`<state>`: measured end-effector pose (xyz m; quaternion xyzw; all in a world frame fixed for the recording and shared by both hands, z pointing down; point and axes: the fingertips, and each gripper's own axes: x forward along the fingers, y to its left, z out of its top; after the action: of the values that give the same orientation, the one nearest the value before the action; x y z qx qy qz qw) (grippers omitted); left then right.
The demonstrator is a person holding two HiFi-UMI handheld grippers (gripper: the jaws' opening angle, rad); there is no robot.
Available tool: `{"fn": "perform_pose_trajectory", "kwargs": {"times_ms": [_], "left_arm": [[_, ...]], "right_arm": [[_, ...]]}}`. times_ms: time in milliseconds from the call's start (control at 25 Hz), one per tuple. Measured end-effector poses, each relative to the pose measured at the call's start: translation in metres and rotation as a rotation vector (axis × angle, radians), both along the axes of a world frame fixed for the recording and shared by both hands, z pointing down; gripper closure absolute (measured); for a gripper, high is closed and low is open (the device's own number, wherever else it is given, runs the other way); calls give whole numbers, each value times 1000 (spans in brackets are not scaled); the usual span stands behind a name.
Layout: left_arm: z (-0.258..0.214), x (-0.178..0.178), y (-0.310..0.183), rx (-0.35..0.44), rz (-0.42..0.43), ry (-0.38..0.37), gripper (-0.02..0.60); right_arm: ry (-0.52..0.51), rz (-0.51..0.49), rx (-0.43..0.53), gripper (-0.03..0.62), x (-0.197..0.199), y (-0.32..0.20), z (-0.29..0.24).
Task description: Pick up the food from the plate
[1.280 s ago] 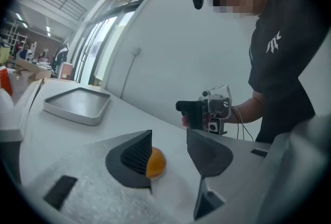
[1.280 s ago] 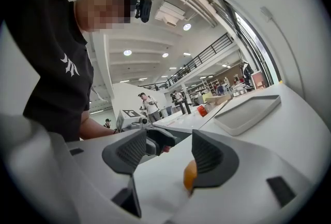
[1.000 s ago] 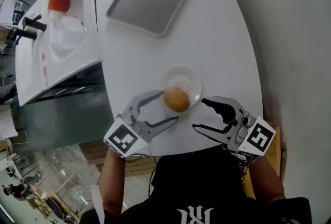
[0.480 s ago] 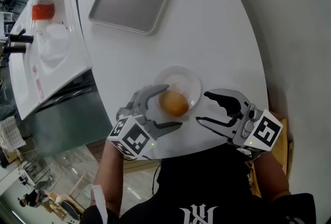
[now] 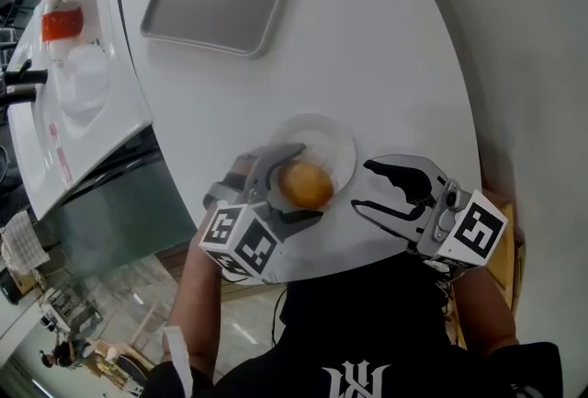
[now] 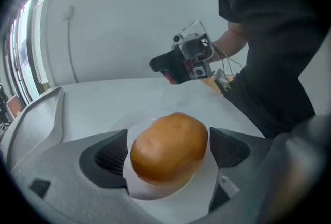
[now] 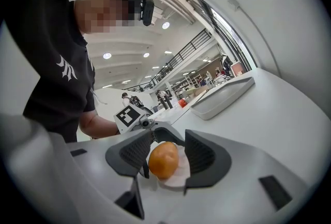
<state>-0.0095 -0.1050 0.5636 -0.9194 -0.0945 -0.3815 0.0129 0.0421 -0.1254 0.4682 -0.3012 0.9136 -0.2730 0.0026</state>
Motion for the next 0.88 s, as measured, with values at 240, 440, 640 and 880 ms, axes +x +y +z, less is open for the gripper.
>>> {"fn": "perform_pose_trajectory", "kwargs": {"times_ms": [240, 440, 640, 880], "left_arm": [[8, -2, 5, -37, 6, -40, 109], [6, -1, -2, -36, -38, -31, 141], [-2, -1, -9, -14, -78, -6, 146], [-31, -6, -27, 17, -206, 107, 146]], "right_arm": [[3, 14, -11, 411, 3, 0, 4], [0, 12, -19, 416, 3, 1, 6], [2, 3, -9, 419, 3, 1, 6], [22, -19, 71, 424, -4, -1, -11]]}}
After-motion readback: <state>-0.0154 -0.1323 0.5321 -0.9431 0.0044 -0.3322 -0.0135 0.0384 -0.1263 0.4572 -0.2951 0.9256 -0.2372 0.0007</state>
